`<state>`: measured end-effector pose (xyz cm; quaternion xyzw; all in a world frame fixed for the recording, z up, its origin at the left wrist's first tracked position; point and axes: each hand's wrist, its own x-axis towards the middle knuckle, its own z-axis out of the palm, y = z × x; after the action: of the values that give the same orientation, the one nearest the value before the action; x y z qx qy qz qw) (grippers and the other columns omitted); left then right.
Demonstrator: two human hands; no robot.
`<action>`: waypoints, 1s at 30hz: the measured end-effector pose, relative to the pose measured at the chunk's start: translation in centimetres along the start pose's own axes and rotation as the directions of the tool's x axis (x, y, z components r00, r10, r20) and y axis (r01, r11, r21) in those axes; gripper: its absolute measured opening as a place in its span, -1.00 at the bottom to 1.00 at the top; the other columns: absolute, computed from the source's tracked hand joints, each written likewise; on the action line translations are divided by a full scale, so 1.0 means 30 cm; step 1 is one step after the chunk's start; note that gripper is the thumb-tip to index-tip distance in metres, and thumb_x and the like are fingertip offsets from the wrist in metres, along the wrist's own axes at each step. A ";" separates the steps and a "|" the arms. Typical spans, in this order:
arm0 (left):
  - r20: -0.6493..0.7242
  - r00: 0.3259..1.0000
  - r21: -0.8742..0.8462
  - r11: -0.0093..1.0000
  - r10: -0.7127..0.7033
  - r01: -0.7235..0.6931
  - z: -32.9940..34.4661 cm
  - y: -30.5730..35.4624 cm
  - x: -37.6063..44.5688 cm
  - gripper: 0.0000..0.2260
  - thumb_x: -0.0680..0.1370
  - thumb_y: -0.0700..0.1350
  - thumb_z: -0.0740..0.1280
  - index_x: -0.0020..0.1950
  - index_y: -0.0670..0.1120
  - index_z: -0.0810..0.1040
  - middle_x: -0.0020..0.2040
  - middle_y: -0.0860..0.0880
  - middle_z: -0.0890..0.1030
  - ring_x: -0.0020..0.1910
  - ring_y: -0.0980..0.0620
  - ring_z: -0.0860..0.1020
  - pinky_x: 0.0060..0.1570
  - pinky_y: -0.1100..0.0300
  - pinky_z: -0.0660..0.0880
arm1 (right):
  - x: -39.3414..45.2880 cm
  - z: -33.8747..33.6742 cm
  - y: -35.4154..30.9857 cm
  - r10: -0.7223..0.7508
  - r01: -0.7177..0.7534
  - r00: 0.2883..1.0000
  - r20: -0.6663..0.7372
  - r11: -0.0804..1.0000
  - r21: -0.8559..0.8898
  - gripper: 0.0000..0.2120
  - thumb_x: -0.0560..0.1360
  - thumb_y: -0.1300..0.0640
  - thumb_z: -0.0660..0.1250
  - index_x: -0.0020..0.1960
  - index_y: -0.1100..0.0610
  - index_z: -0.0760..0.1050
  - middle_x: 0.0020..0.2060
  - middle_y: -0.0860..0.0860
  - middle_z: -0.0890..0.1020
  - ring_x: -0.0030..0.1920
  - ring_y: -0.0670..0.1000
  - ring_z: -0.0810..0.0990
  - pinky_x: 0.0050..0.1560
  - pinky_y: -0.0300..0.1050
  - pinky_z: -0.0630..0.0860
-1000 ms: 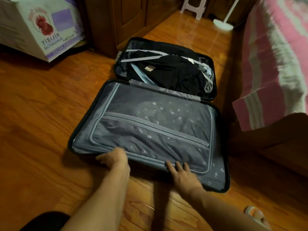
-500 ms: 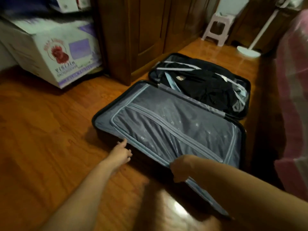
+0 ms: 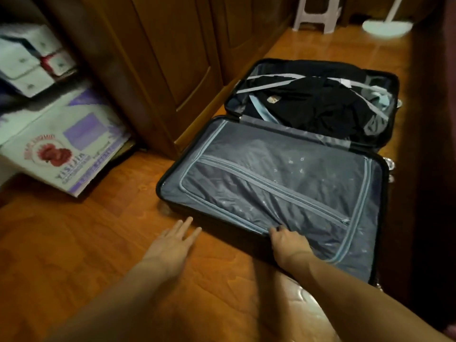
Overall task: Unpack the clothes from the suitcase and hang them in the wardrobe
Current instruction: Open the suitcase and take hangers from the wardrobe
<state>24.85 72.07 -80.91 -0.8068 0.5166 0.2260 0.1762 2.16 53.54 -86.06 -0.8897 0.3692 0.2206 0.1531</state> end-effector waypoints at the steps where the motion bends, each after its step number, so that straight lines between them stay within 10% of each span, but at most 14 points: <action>1: -0.022 1.000 0.040 0.999 -0.008 0.009 -0.037 -0.012 0.029 -0.26 0.64 -0.19 0.20 0.63 0.20 -0.18 0.63 0.03 -0.28 0.63 -0.03 -0.14 0.58 -0.05 -0.04 | 0.033 -0.018 0.004 0.020 -0.020 1.000 -0.009 1.000 0.013 -0.58 0.54 0.19 0.29 0.37 0.07 0.33 0.29 0.12 0.46 0.21 0.23 0.58 0.08 0.09 0.55; 7: -0.234 0.965 0.166 0.983 0.115 -0.077 -0.206 -0.052 0.449 -0.24 0.66 0.00 0.25 0.64 0.09 -0.25 0.65 -0.08 -0.23 0.63 -0.12 -0.16 0.59 -0.08 -0.05 | 0.260 -0.085 0.032 0.159 -0.158 0.984 -0.085 0.987 0.013 -0.56 0.49 0.18 0.35 0.33 0.03 0.33 0.25 0.08 0.47 0.20 0.21 0.57 0.06 0.08 0.54; 13: -0.062 0.966 0.428 0.881 0.252 -0.202 -0.381 -0.096 0.966 -0.17 0.66 -0.05 0.28 0.59 0.24 -0.34 0.61 -0.12 -0.35 0.60 -0.33 -0.19 0.45 -0.41 0.10 | 0.431 -0.188 0.134 0.305 -0.300 0.942 -0.138 0.952 0.058 -0.56 0.45 0.23 0.34 0.27 -0.05 0.36 0.17 0.02 0.54 0.15 0.17 0.61 0.06 0.06 0.55; 17: -0.041 0.928 0.378 0.866 0.370 -0.328 -0.521 -0.094 1.212 -0.26 0.67 -0.11 0.26 0.60 0.27 -0.20 0.66 -0.12 -0.17 0.59 -0.35 -0.01 0.29 -0.30 0.44 | 0.564 -0.319 0.208 0.414 -0.417 0.899 -0.145 0.909 0.011 -0.58 0.51 0.28 0.25 0.31 -0.01 0.35 0.23 0.02 0.53 0.19 0.16 0.60 0.07 0.04 0.52; 30: -0.231 0.869 0.271 0.887 0.437 -0.373 -0.762 -0.035 1.709 -0.24 0.57 -0.32 0.30 0.62 0.19 0.06 0.64 -0.07 0.08 0.59 -0.32 0.03 0.30 -0.36 0.35 | 0.847 -0.643 0.397 0.577 -0.567 0.804 0.141 0.817 -0.107 -0.38 0.58 0.17 0.23 0.58 0.05 0.07 0.42 0.18 0.37 0.36 0.23 0.42 0.31 0.14 0.45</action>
<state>48.63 22.01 -89.79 -0.6795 0.7165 0.0812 0.1353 14.93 22.08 -83.71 -0.7195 0.5991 0.3413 0.0832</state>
